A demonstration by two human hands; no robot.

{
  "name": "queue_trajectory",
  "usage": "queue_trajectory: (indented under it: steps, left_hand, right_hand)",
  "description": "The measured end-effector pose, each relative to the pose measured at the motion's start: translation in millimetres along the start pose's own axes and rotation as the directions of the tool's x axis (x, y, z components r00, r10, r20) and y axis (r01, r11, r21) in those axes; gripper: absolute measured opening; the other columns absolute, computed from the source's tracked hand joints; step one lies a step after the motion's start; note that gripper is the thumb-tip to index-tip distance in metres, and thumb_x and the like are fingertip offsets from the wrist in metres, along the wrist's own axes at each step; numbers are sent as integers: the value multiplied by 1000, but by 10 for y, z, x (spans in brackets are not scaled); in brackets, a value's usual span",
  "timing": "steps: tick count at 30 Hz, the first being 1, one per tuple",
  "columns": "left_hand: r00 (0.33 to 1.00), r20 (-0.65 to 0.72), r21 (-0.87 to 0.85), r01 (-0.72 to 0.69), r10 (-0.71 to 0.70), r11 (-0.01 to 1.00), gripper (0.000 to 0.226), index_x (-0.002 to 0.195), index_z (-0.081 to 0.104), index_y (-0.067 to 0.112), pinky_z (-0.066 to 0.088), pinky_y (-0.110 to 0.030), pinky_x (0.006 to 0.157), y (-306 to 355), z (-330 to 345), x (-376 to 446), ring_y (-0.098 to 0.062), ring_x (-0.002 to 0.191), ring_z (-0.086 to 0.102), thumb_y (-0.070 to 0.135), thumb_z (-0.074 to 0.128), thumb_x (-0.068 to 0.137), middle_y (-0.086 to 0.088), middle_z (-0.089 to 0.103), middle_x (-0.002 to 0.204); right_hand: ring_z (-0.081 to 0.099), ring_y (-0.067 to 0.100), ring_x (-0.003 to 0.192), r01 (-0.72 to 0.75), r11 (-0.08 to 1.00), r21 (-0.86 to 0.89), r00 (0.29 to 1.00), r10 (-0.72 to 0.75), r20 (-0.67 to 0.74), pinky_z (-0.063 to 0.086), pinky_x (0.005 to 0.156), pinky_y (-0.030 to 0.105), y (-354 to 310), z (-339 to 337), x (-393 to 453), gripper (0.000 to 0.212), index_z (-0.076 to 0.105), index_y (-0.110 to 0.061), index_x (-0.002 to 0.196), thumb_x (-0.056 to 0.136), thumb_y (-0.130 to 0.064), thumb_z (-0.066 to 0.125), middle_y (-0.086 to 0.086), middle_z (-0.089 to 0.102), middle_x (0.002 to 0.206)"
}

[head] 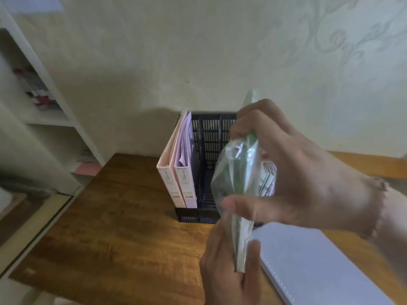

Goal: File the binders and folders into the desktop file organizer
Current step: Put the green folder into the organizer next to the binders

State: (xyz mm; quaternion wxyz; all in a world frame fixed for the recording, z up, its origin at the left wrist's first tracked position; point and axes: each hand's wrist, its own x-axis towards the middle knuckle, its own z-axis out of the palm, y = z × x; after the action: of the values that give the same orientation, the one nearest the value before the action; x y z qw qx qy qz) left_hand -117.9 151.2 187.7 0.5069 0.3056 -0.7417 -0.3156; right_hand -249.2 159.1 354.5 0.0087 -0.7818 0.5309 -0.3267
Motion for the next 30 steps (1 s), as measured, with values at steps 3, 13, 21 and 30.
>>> queue_trajectory:
  steps: [3, 13, 21, 30]
  left_hand:
    - [968, 137, -87, 224, -211, 971, 87, 142, 26, 57, 42, -5, 94, -253, -85, -233, 12, 125, 47, 84, 56, 65, 33, 42, 141]
    - [313, 742, -426, 903, -594, -57, 51, 129, 59, 7, 58, -43, 70, -972, -402, -215, -41, 93, 65, 33, 68, 87, -25, 60, 123]
    - [226, 625, -546, 811, -747, -211, 49, 126, 58, 3, 55, -47, 92, -1219, -78, 201, -31, 103, 68, 26, 61, 83, -21, 70, 115]
    - [279, 670, -597, 753, -688, -276, 22, 109, 60, 1, 59, -41, 49, -1336, 251, 205, -29, 64, 73, 7, 41, 99, -22, 75, 82]
  right_hand:
    - [49, 25, 77, 11, 999, -37, 999, -9, 43, 50, 69, 39, 202, 44, 158, 61, 35, -27, 113, 73, -64, 64, -6, 33, 106]
    - [53, 25, 85, -31, 999, 42, 993, 26, 112, 50, 75, 45, 609, 328, 339, 61, 31, -29, 114, 75, -66, 61, -6, 32, 111]
    - [40, 25, 129, 33, 851, 524, 998, -2, -60, 40, 97, 34, 903, -46, 54, 52, 42, -7, 115, 69, -3, 66, 17, 41, 135]
    - [63, 27, 109, -289, 551, 783, 889, 458, 5, 55, 84, 42, 1546, -55, -859, 71, 35, -9, 143, 80, 12, 59, 13, 58, 127]
